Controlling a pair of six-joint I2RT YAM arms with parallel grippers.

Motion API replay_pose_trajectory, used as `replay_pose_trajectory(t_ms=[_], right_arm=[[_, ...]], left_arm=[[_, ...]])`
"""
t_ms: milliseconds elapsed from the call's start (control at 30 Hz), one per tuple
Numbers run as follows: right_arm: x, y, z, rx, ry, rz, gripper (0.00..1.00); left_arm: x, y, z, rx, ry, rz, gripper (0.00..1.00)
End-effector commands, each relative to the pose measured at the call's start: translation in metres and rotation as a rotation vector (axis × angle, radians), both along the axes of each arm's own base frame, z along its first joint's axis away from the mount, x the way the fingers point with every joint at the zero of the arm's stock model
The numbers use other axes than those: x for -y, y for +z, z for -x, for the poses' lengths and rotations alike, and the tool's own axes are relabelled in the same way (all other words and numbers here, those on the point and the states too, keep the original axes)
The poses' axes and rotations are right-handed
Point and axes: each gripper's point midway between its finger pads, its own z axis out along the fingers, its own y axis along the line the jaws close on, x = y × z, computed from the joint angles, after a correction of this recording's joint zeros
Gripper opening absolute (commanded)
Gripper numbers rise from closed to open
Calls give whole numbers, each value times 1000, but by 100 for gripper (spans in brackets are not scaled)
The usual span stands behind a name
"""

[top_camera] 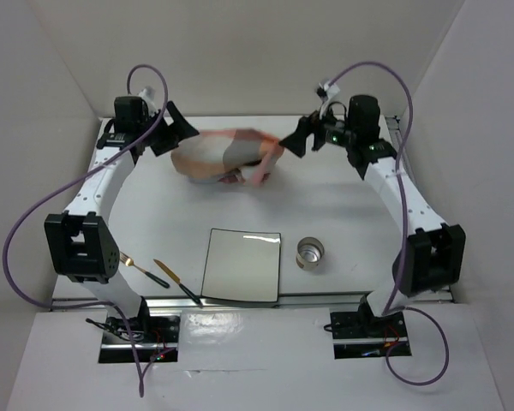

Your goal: Set the dinner table for one person

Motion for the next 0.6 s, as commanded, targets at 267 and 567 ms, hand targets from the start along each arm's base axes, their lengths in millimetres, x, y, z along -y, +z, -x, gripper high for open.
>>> replay_pose_trajectory(t_ms=[267, 567], right_arm=[[42, -89, 38, -302, -297, 6, 70], [-8, -174, 62, -621, -252, 253, 67]], left_arm=[[-72, -30, 4, -94, 161, -169, 24], [-1, -111, -4, -343, -52, -331, 28]])
